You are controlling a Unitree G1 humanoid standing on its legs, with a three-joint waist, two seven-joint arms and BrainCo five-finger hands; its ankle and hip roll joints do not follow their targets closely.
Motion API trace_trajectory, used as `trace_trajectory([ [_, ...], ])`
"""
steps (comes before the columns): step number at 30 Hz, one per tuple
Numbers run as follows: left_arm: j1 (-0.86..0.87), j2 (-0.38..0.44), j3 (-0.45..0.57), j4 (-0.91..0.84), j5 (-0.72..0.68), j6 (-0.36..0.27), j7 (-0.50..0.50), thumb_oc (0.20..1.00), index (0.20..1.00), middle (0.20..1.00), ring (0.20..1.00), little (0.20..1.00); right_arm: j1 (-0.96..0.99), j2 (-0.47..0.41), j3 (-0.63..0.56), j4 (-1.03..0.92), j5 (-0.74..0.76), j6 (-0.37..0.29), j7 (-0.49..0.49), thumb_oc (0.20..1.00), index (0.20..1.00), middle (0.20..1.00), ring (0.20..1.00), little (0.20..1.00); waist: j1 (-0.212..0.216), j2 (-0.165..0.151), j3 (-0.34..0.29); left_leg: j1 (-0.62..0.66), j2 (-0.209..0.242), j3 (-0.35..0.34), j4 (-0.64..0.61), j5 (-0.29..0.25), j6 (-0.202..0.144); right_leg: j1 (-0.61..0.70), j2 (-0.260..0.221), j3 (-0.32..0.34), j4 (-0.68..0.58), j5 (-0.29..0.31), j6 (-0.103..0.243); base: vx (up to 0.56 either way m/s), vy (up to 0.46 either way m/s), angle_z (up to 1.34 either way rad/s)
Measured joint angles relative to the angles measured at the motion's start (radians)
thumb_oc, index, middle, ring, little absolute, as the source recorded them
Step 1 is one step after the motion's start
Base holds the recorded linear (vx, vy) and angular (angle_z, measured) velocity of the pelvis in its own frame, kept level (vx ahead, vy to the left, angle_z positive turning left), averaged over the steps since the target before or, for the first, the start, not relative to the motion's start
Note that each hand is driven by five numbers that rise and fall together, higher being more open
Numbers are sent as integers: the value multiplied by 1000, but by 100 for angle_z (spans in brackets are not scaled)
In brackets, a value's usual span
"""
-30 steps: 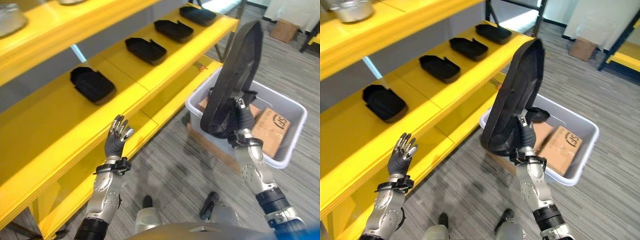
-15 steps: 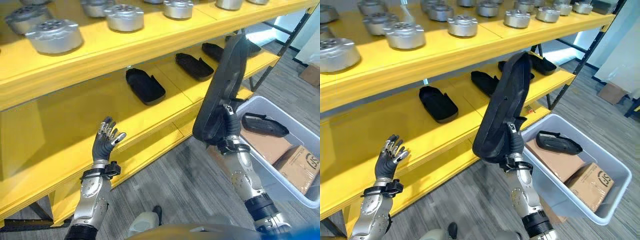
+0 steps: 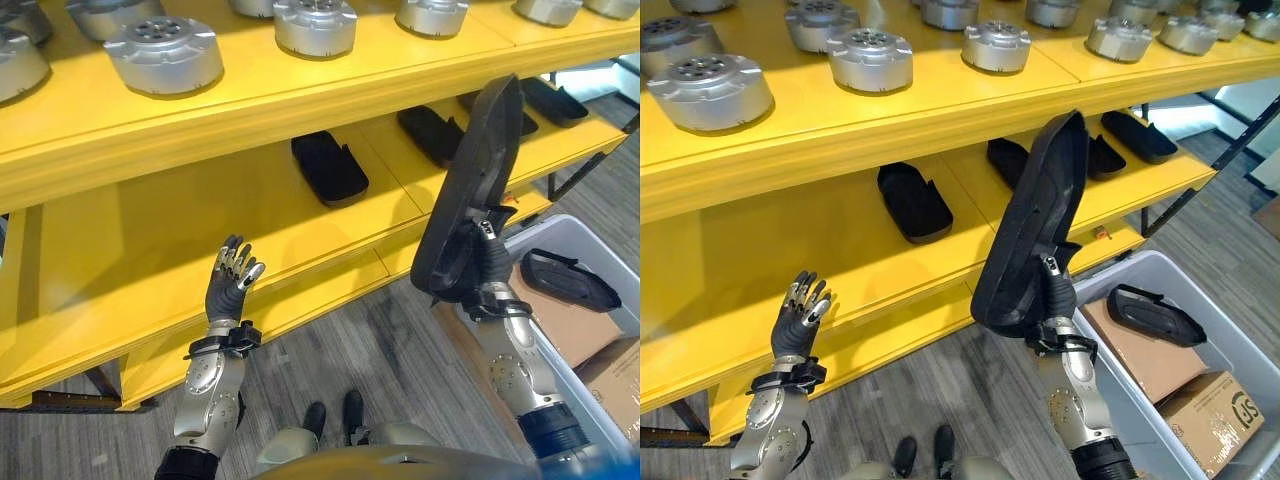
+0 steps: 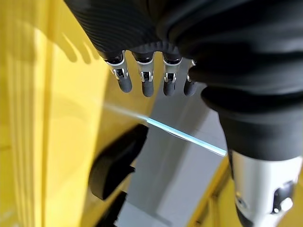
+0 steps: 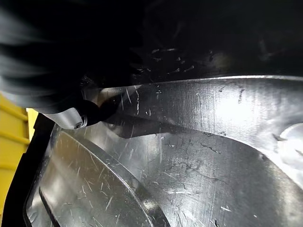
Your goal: Move parts from the plastic box to the shelf.
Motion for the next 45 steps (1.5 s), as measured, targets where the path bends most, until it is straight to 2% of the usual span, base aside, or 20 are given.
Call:
trace_trajectory([
  [1, -1, 1, 3, -3, 0, -1, 0, 1000, 1000, 1000, 1000, 1000, -3, -2, -19, -6, 0, -2, -1, 200, 200, 200, 200, 200, -3, 14, 11, -21, -3, 4, 29, -8, -20, 2, -5, -20, 4, -5, -10, -154, -17, 77],
  [2, -22, 19, 3, 0, 0, -2, 0, 1000, 1000, 1000, 1000, 1000, -14, -5, -20, -11, 0, -14, -3, 200, 200, 200, 200, 200, -14, 7, 33, -62, -12, 45, 113, -31, -48, -17, -34, -55, 31, -12, -70, -62, 27, 88],
  [3, -44, 37, 3, 7, 0, -1, 0, 1000, 1000, 1000, 1000, 1000, -13, 1, -19, -13, 1, -20, -3, 200, 200, 200, 200, 200, -28, -9, 49, -110, 9, 82, 227, -58, -69, -25, -54, -83, 39, -17, -78, -21, 55, 73],
  [4, -43, 47, 31, 3, -10, -1, -1, 1000, 1000, 1000, 1000, 1000, -21, 23, -4, -12, 2, -19, -4, 200, 200, 200, 200, 200, -34, -35, 60, -113, 82, 80, 284, -78, -48, -34, -59, -71, 54, -33, -66, -7, 107, 24],
  [6, -14, 42, 44, -2, -49, 1, -1, 1000, 1000, 1000, 1000, 1000, -39, 43, 24, -12, 3, -18, -2, 200, 200, 200, 200, 200, -30, -35, 64, -36, 211, 43, 231, -89, -53, -54, -53, -36, 99, -53, -46, -50, 236, -25],
  [7, -28, 27, 37, -7, -79, 4, -1, 1000, 1000, 1000, 1000, 1000, -39, 44, 27, -15, 1, -18, 0, 200, 200, 200, 200, 200, -61, -9, 61, -4, 357, 90, 167, -80, -83, -102, -58, -69, 184, -92, -29, -81, 231, 25],
  [8, -42, 22, 29, -10, -84, 4, -2, 1000, 1000, 1000, 1000, 1000, -37, 40, 22, -15, 0, -19, -4, 200, 200, 200, 200, 200, -88, 6, 66, 3, 426, 151, 116, -76, -79, -130, -66, -84, 239, -128, -44, -15, 142, 51],
  [9, -76, 14, 16, -10, -89, 4, -2, 1000, 1000, 1000, 1000, 1000, -36, 30, 18, -12, 0, -19, -14, 200, 200, 200, 200, 200, -91, 19, 65, 8, 461, 162, 73, -65, -85, -164, -89, -89, 290, -136, -24, 6, 180, 60],
  [10, -108, 13, -3, -2, -89, 5, 0, 1000, 1000, 1000, 1000, 1000, -34, 25, 3, -11, -1, -19, -28, 200, 200, 200, 200, 200, -94, 32, 73, -1, 479, 208, 52, -47, -102, -176, -113, -106, 316, -144, -7, 77, 235, 57],
  [11, -128, 9, -27, -12, -97, 4, -5, 1000, 1000, 1000, 1000, 1000, -30, 16, -12, -11, -1, -17, -42, 200, 200, 200, 200, 200, -93, 75, 62, 21, 482, 245, -15, -32, -105, -187, -127, -114, 341, -161, 14, 70, 238, 41],
  [14, -83, 20, -30, -36, -96, 6, -31, 1000, 1000, 1000, 1000, 1000, -5, 7, -20, -19, -4, -20, -39, 200, 200, 200, 200, 200, -87, 137, 35, 37, 427, 238, -35, -54, -81, -196, -143, -108, 359, -153, 63, 70, 222, 13],
  [16, -56, 44, -21, -35, -98, 8, -38, 1000, 1000, 1000, 1000, 1000, 52, 17, -17, -20, -3, -18, -41, 200, 200, 200, 200, 200, -73, 93, 28, 32, 360, 246, -25, -50, -90, -192, -217, -87, 360, -145, 102, 50, 137, 23],
  [19, -5, 69, -9, -37, -99, 11, -40, 1000, 1000, 1000, 1000, 1000, 82, 69, -12, 1, -1, -11, -40, 200, 200, 200, 200, 200, -51, 59, 14, 37, 284, 249, -7, -47, -95, -156, -269, -41, 302, -109, 144, 48, 213, 19],
  [21, -5, 80, -10, -37, -98, 12, -41, 1000, 1000, 1000, 1000, 1000, 74, 125, -6, 17, 1, -7, -47, 200, 200, 200, 200, 200, -29, 50, 10, 33, 241, 248, 15, -57, -86, -120, -308, -31, 248, -76, 179, 30, 181, 17],
  [25, -3, 89, -11, -37, -96, 12, -41, 1000, 1000, 1000, 1000, 1000, 51, 142, 22, 36, 2, 6, -55, 200, 200, 200, 200, 200, -5, 44, 5, 35, 189, 245, 44, -74, -67, -52, -352, -35, 150, -24, 211, 30, 123, 13],
  [29, -10, 102, -24, -37, -93, 21, -38, 1000, 1000, 1000, 1000, 1000, 17, 187, 49, 73, 82, 7, -69, 200, 200, 200, 200, 200, 4, 34, -5, 30, 174, 232, 46, -77, -63, -20, -362, -50, 105, -4, 224, 22, 95, 12],
  [33, -7, 106, -39, -37, -67, 45, -39, 1000, 1000, 1000, 1000, 1000, -44, 218, 99, 217, 160, 15, -71, 200, 200, 200, 200, 200, 22, 25, -30, 20, 172, 221, 50, -77, -63, -17, -363, -61, 100, -3, 225, 21, 35, 8],
  [34, -6, 109, -39, -37, -67, 52, -38, 1000, 1000, 1000, 1000, 1000, -93, 253, 94, 318, 206, 25, -81, 200, 200, 200, 200, 200, 30, 26, -44, 20, 171, 220, 56, -77, -63, -17, -364, -61, 98, -3, 224, -3, -5, 4],
  [39, -5, 107, -56, -37, -67, 56, -30, 1000, 1000, 1000, 1000, 1000, -139, 311, 94, 436, 265, 26, -112, 200, 200, 200, 200, 200, 54, 37, -56, 20, 172, 219, 58, -77, -62, -14, -364, -60, 97, -2, 224, 0, 0, 0],
  [45, -4, 111, -80, -38, -78, 67, -29, 1000, 1000, 1000, 1000, 1000, -216, 277, 128, 507, 245, 46, -164, 200, 200, 200, 200, 200, 75, 45, -61, 21, 179, 215, 58, -75, -57, -7, -356, -59, 97, 5, 221, -16, -33, 0],
])
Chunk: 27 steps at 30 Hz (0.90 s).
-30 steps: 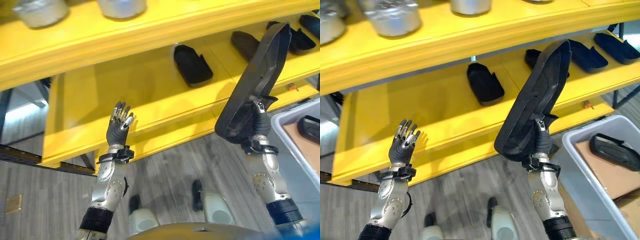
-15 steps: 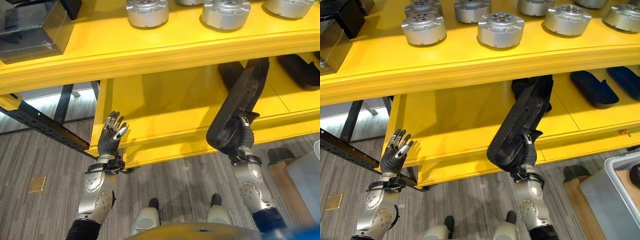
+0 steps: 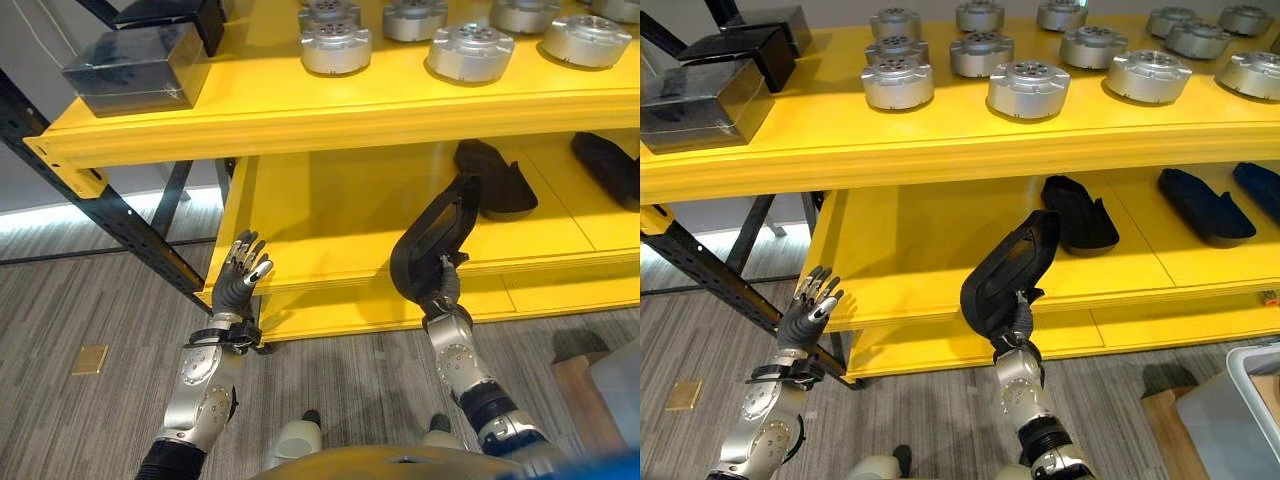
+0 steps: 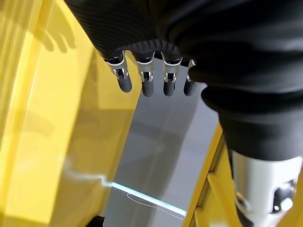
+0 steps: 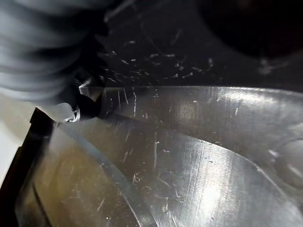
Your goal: Move parts from the plastic box to the shelf.
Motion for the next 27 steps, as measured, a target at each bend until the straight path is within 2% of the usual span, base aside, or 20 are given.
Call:
trace_trajectory([
  [3, 1, 0, 0, 0, -4, 0, 0, 1000, 1000, 1000, 1000, 1000, -46, -60, 75, -26, -80, 22, 10, 200, 200, 200, 200, 200, 5, -1, 0, 4, 7, -3, -3, 4, -3, 6, 8, -2, -2, 2, -1, -15, -48, 1],
  [7, 4, 4, 0, 0, -29, 0, 0, 1000, 1000, 1000, 1000, 1000, -84, -86, 124, -37, -137, 45, 24, 200, 200, 200, 200, 200, 25, -8, 1, 13, 26, -24, -17, 11, -11, 26, 27, -25, -11, 0, -7, -19, -58, 11],
  [11, 8, 35, 0, -1, -36, 2, -1, 1000, 1000, 1000, 1000, 1000, -176, -116, 139, -21, -205, 81, 29, 200, 200, 200, 200, 200, 49, -26, 11, 9, 42, -39, -19, 17, -19, 34, 46, -43, -17, 1, -15, -28, -56, 10],
  [14, 10, 49, 0, -1, -39, 2, -1, 1000, 1000, 1000, 1000, 1000, -294, -167, 137, -8, -254, 82, 28, 200, 200, 200, 200, 200, 54, -45, 24, -3, 48, -54, -18, 20, -21, 33, 52, -55, -16, -1, -18, -18, -37, 11],
  [18, 9, 62, -1, -1, -40, 2, -2, 1000, 1000, 1000, 1000, 1000, -361, -189, 137, 8, -290, 90, 26, 200, 200, 200, 200, 200, 52, -58, 40, -4, 50, -55, -18, 20, -21, 32, 54, -57, -16, -3, -21, -8, -7, 0],
  [20, 2, 80, -1, -1, -40, 2, -3, 1000, 1000, 1000, 1000, 1000, -448, -209, 140, 94, -325, 97, 22, 200, 200, 200, 200, 200, 50, -62, 62, -6, 49, -54, -9, 22, -23, 22, 53, -55, -1, -5, -22, 0, 0, 0],
  [23, -1, 86, 0, -2, -56, 2, -3, 1000, 1000, 1000, 1000, 1000, -508, -229, 137, 117, -328, 99, 15, 200, 200, 200, 200, 200, 54, -62, 91, -7, 49, -56, 1, 23, -25, 16, 55, -55, 17, -12, -21, -90, -28, 2],
  [27, -9, 132, 1, -37, -76, -8, -4, 1000, 1000, 1000, 1000, 1000, -729, -290, 165, 283, -349, 105, 5, 200, 200, 200, 200, 200, 53, -61, 158, -74, 50, -69, 62, 15, -33, -62, 52, -50, 108, -42, -33, -95, -13, 4],
])
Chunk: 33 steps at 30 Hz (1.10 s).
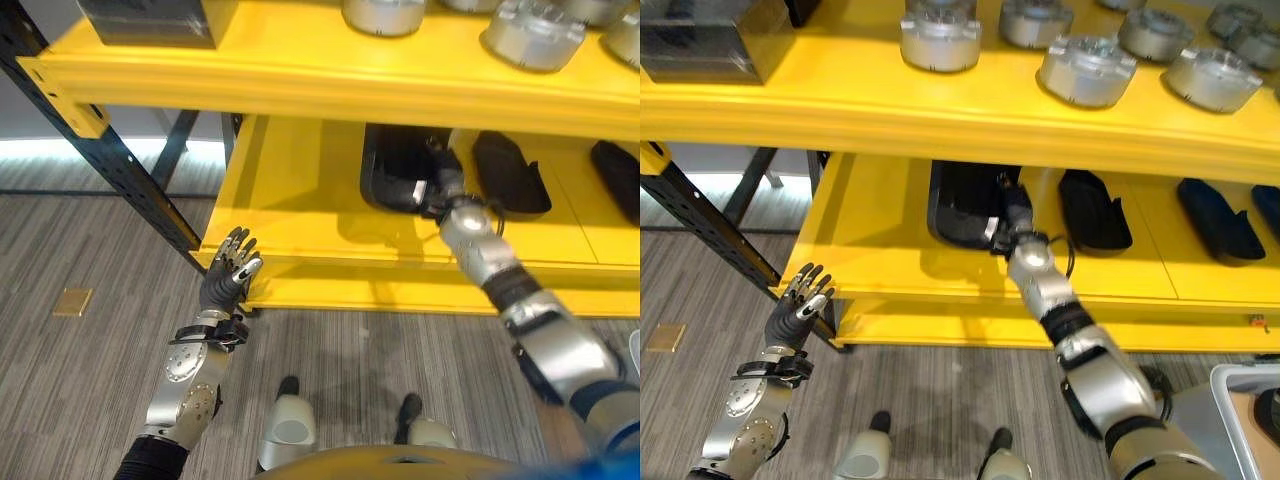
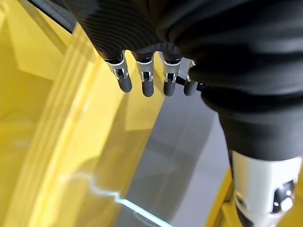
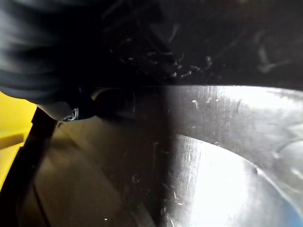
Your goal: Move parts from the plastic box to the shelf.
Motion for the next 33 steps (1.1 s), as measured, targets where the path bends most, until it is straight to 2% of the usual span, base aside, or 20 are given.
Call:
trace_trajectory([
  [2, -13, 2, -1, 0, -2, -5, 0, 1000, 1000, 1000, 1000, 1000, -58, -8, -6, 54, -23, 1, -19, 200, 200, 200, 200, 200, 20, 7, 24, -24, -1, -5, 30, -7, -5, -34, -3, 5, 51, -17, -3, -96, -6, 2],
  [4, -50, 16, -10, 0, -2, -11, 0, 1000, 1000, 1000, 1000, 1000, -182, -24, 2, 192, -70, 8, -41, 200, 200, 200, 200, 200, 33, 28, 70, -58, 0, -11, 86, -31, -2, -69, -6, 14, 111, -41, -9, -67, -6, -1],
  [8, -74, 18, -24, -1, -1, -21, -1, 1000, 1000, 1000, 1000, 1000, -242, -67, 3, 240, -116, 9, -59, 200, 200, 200, 200, 200, 55, 50, 112, -106, -4, -21, 143, -49, -3, -128, -22, 23, 204, -79, -14, -67, -11, 6],
  [13, -88, 20, -70, -6, -1, -43, -1, 1000, 1000, 1000, 1000, 1000, -311, -111, 33, 367, -160, 15, -62, 200, 200, 200, 200, 200, 58, 74, 147, -197, -18, -51, 233, -71, -11, -218, -47, 21, 316, -127, -31, -42, -25, 12],
  [23, -121, 20, -95, -25, 1, -52, 10, 1000, 1000, 1000, 1000, 1000, -318, -144, 87, 426, -238, 37, -60, 200, 200, 200, 200, 200, 60, 85, 162, -260, -24, -73, 309, -99, -21, -305, -65, 26, 461, -203, -52, -5, -24, 4],
  [28, -136, 19, -128, -26, 4, -53, 13, 1000, 1000, 1000, 1000, 1000, -318, -148, 87, 444, -254, 39, -61, 200, 200, 200, 200, 200, 56, 107, 164, -263, -33, -76, 324, -105, -22, -310, -74, 29, 485, -216, -51, -8, -11, 3],
  [33, -147, 20, -129, -26, 8, -54, 14, 1000, 1000, 1000, 1000, 1000, -318, -149, 100, 465, -280, 47, -61, 200, 200, 200, 200, 200, 59, 115, 161, -269, -34, -79, 324, -106, -23, -322, -77, 29, 498, -223, -55, -2, -4, 1],
])
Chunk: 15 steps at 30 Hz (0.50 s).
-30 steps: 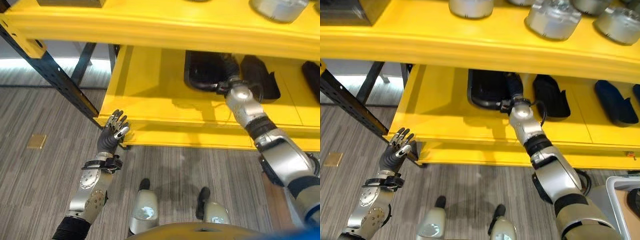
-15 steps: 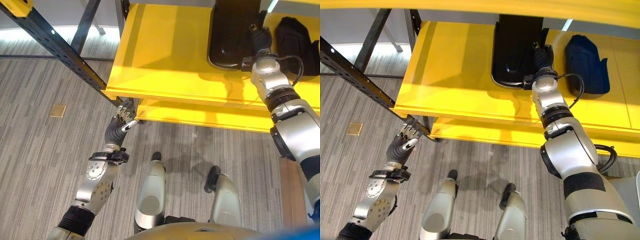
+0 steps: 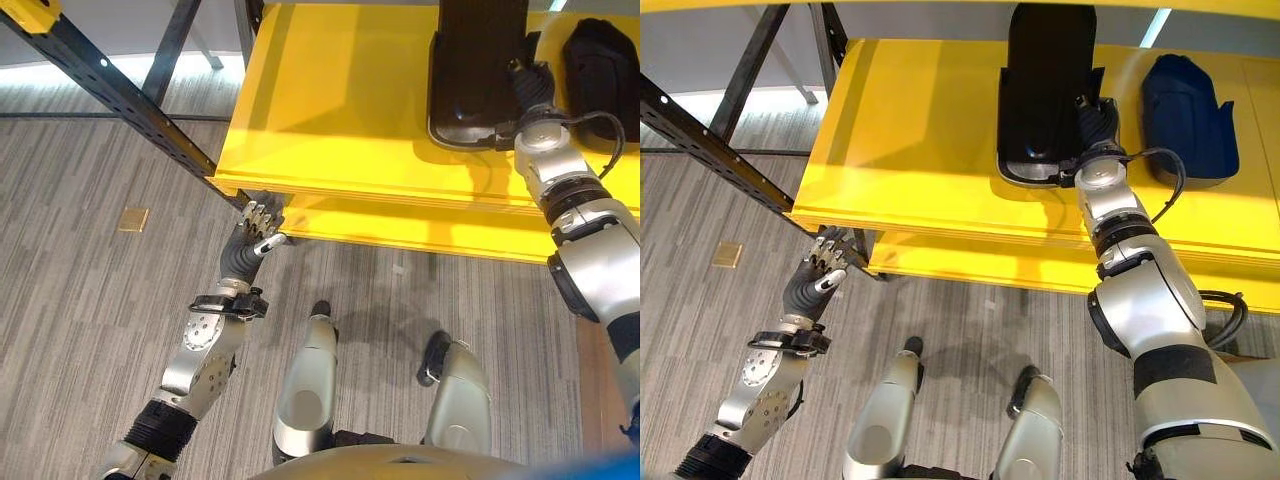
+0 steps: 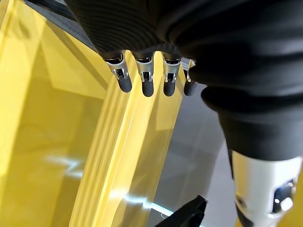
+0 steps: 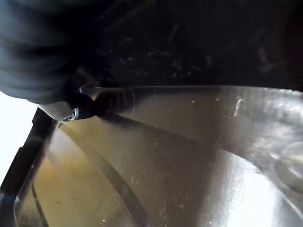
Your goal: Move parts from the plastic box to the shelf.
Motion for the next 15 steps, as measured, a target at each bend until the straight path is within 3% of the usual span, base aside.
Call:
trace_trajectory([
  [2, 0, 0, 0, 0, 0, 0, 1, 1000, 1000, 1000, 1000, 1000, -1, -11, 10, 1, -29, 1, 0, 200, 200, 200, 200, 200, 0, 3, -1, -16, -1, -2, 3, 1, -1, -16, -1, 0, 7, 0, -1, -23, -15, 4],
  [5, 0, 0, -20, -16, 1, -2, 18, 1000, 1000, 1000, 1000, 1000, -4, -74, 14, 1, -51, 1, -6, 200, 200, 200, 200, 200, 9, 43, 4, -58, -13, -18, 13, 6, -8, -55, -13, -9, 33, -9, -4, -40, -30, 14],
  [15, -12, 0, -47, -18, 1, -6, 38, 1000, 1000, 1000, 1000, 1000, -14, -120, 24, 46, -49, 1, -7, 200, 200, 200, 200, 200, 24, 65, 19, -108, -27, -42, 22, 9, -13, -98, -30, -28, 66, -23, -3, -5, -10, 7],
])
